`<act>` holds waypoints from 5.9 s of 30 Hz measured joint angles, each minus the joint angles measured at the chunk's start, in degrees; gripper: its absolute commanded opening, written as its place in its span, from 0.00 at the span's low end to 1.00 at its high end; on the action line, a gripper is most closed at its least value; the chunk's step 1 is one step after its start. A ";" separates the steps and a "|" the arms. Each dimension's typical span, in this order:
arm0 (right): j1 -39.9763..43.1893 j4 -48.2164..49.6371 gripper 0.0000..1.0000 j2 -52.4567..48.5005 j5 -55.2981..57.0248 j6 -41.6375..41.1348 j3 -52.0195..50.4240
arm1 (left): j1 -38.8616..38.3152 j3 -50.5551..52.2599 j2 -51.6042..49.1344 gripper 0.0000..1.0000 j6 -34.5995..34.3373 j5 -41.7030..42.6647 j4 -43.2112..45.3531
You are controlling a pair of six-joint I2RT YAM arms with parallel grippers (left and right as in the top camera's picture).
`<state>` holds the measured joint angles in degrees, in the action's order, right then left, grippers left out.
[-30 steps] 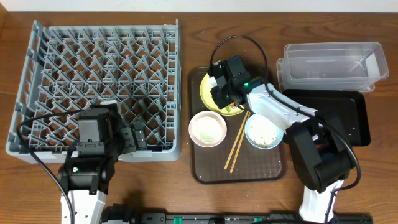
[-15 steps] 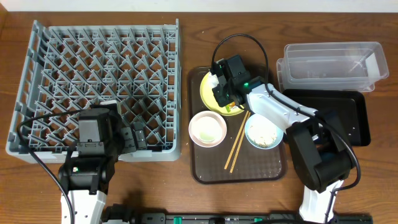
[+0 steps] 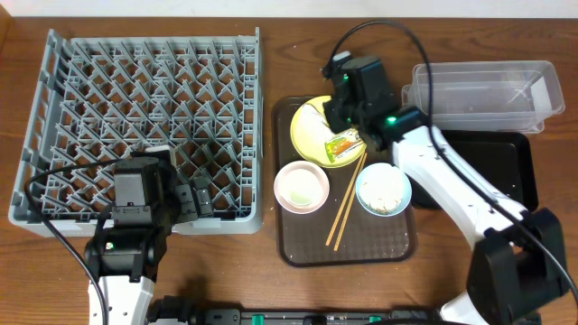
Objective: Sort waste into correct bins and load items into the dishwasher rack
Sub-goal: 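Grasp the tissue and drop it into the clear plastic bin, then grasp the green snack wrapper with the right gripper, drop into clear bin, then grasp the light-blue bowl with the right gripper and lift it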
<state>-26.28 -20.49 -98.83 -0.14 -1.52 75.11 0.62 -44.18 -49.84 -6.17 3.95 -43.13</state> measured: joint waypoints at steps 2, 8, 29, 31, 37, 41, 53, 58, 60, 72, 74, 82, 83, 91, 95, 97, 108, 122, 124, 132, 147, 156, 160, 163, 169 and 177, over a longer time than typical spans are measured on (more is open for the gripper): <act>0.22 -0.04 0.16 0.31 0.20 -0.22 0.13 | 0.00 0.00 0.00 0.99 0.00 0.00 0.00; 0.02 -0.42 0.31 -3.06 -2.23 -0.57 0.13 | 0.00 0.00 0.02 0.99 0.00 0.00 0.00; -1.57 0.66 0.01 -14.84 -4.68 -0.74 0.11 | 0.00 0.00 0.00 0.99 0.00 0.00 0.00; -1.29 0.57 0.01 -12.02 -3.39 -0.74 0.09 | 0.00 0.00 0.00 0.99 0.00 0.00 0.00; 3.30 -0.72 0.01 2.84 1.11 -0.79 0.17 | 0.00 0.00 0.00 0.99 0.00 0.00 0.00; 8.48 -1.79 0.01 8.04 5.90 -0.87 0.55 | 0.00 0.00 0.00 0.99 0.00 0.00 0.00; 23.52 -8.90 0.38 5.70 11.58 -3.76 0.57 | 0.00 0.00 -0.02 0.99 0.00 0.02 0.00; 24.50 -9.18 0.65 5.46 11.41 -4.02 0.57 | 0.00 0.00 -0.04 0.99 0.00 0.02 0.00; 24.50 -9.16 0.65 5.46 10.56 -3.93 0.57 | 0.00 0.00 -0.04 0.99 0.00 0.00 0.00; 17.75 -13.29 0.61 5.46 -13.09 -4.02 0.57 | 0.00 0.00 -0.04 0.99 0.00 0.00 0.00; 14.78 -15.54 0.63 5.44 -14.01 -4.20 0.55 | 0.00 0.00 -0.04 0.99 0.00 0.00 0.00; 3.67 -18.97 0.62 0.46 -8.11 -17.35 0.55 | 0.00 0.00 -0.09 0.99 0.00 0.00 0.00; 2.86 -18.95 0.62 -0.42 -6.99 -19.41 0.55 | 0.00 0.00 -0.11 0.99 0.00 0.00 0.00; -2.03 -16.74 0.63 -8.83 0.92 -34.53 0.55 | 0.00 0.00 -0.15 0.99 0.00 0.00 -0.04; -2.10 -16.24 0.63 -11.56 2.86 -38.84 0.55 | 0.00 0.00 -0.15 0.99 0.00 0.00 -0.13; -2.08 -15.61 0.64 -12.81 3.74 -40.46 0.55 | 0.00 0.00 -0.17 0.99 0.00 0.00 -0.15; -2.10 -10.10 0.08 -16.61 4.92 -43.06 0.52 | 0.00 0.00 -0.26 0.99 0.00 0.00 -0.17; 3.04 -10.01 0.01 -6.27 5.07 -34.32 0.17 | 0.00 0.00 -0.28 0.99 0.00 0.02 -0.22; 6.78 -9.38 0.01 -0.74 5.84 -33.22 0.20 | 0.00 0.00 -0.28 0.99 0.00 0.00 -0.20; 22.25 -7.28 0.01 6.93 10.62 -31.67 0.81 | 0.00 0.00 -0.31 0.99 0.00 0.00 -0.20; 31.01 -4.48 0.53 1.05 3.10 -29.42 0.74 | 0.00 0.00 -0.31 0.99 0.00 0.00 -0.20; 26.75 -19.08 0.58 6.25 -13.27 -14.23 0.68 | 0.00 0.00 -0.31 0.99 0.00 0.00 -0.17; 21.35 -28.72 0.60 7.26 -15.43 -9.44 0.68 | 0.00 0.00 -0.31 0.99 0.00 0.02 -0.24; 16.37 -34.14 0.70 7.26 -14.75 -8.63 0.33 | 0.00 0.00 -0.31 0.99 0.00 0.00 -0.22; 7.61 -35.36 0.73 7.26 -12.20 -11.58 -5.01 | 0.00 0.00 -0.31 0.99 0.00 0.00 -0.24; -1.03 -27.39 0.41 7.26 -6.71 -15.17 -16.50 | 0.00 0.00 -1.31 0.99 0.00 0.02 -0.26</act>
<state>-27.31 -47.88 -91.57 -6.85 -16.69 58.61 0.62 -44.18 -51.16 -6.17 3.97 -43.40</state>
